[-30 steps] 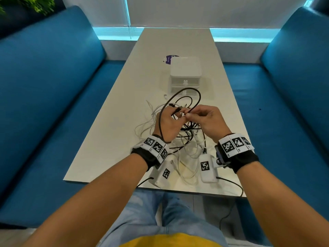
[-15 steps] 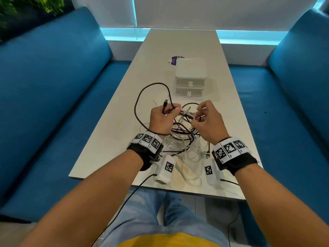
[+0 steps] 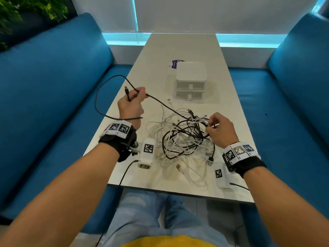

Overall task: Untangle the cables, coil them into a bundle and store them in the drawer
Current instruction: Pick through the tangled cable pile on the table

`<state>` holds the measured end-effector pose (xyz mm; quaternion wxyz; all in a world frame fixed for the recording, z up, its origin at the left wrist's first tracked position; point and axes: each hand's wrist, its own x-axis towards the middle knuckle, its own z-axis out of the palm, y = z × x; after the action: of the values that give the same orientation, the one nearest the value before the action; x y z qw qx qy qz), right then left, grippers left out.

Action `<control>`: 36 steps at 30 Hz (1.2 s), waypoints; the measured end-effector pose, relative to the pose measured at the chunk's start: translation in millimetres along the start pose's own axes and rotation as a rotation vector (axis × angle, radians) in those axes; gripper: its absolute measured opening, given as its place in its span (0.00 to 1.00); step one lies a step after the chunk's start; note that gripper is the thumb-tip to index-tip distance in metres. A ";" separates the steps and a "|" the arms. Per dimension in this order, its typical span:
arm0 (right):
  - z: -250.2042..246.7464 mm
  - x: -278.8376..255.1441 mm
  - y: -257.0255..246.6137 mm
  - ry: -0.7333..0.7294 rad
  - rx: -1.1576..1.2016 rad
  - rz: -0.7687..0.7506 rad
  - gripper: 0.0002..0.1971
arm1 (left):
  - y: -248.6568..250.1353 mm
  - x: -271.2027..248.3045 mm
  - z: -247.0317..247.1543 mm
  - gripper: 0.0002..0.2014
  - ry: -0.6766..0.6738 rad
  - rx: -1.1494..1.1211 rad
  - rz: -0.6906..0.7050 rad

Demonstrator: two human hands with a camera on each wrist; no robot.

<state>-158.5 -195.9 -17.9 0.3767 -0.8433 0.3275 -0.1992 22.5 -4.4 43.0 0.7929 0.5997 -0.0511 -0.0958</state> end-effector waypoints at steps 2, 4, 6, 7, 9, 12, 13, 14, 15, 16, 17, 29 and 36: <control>0.3 -0.2 -5.1 -0.014 -0.019 0.000 0.11 | 7.2 -6.2 1.0 0.06 -0.051 -0.006 -0.011; 1.0 -2.7 -14.3 0.005 -0.072 -0.055 0.10 | 14.5 -14.8 6.0 0.07 -0.123 -0.013 -0.036; 2.9 -7.3 -28.7 0.031 -0.216 -0.149 0.14 | 21.4 -24.2 13.7 0.07 -0.210 -0.026 -0.055; 4.7 -9.0 -36.8 0.035 -0.285 -0.197 0.15 | 24.5 -29.3 18.0 0.07 -0.255 -0.039 -0.062; 7.4 -9.7 -52.2 0.018 -0.351 -0.271 0.14 | 29.7 -38.6 26.5 0.06 -0.338 -0.076 -0.076; 10.8 -3.6 -59.3 -0.044 -0.282 -0.314 0.07 | 30.9 -47.3 33.3 0.04 -0.434 -0.112 -0.088; 10.7 -1.5 -59.0 -0.053 -0.200 -0.319 0.05 | 29.0 -48.6 33.2 0.04 -0.465 -0.100 -0.084; 9.9 0.3 -58.5 -0.056 -0.097 -0.321 0.04 | 26.2 -49.6 32.7 0.04 -0.489 -0.078 -0.080; 8.3 1.6 -59.1 -0.067 -0.017 -0.313 0.03 | 22.8 -50.3 31.9 0.05 -0.498 -0.058 -0.081; 6.4 2.5 -60.2 -0.100 0.023 -0.299 0.04 | 19.1 -51.3 31.6 0.05 -0.496 -0.050 -0.088; 4.4 3.1 -60.9 -0.166 0.021 -0.286 0.03 | 15.8 -52.5 32.2 0.06 -0.490 -0.053 -0.099; 40.8 9.8 -60.7 -0.312 -0.536 -0.182 0.12 | 33.4 -48.4 22.5 0.08 -0.674 0.111 -0.308; 46.6 14.1 -65.4 -0.293 -0.526 -0.306 0.10 | 23.4 -34.8 -19.7 0.10 -0.734 0.815 -0.275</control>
<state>-95.1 -149.5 3.7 0.1549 -0.9707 0.1796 -0.0387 -5.5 27.8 61.1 0.4078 0.7858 -0.2775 -0.3730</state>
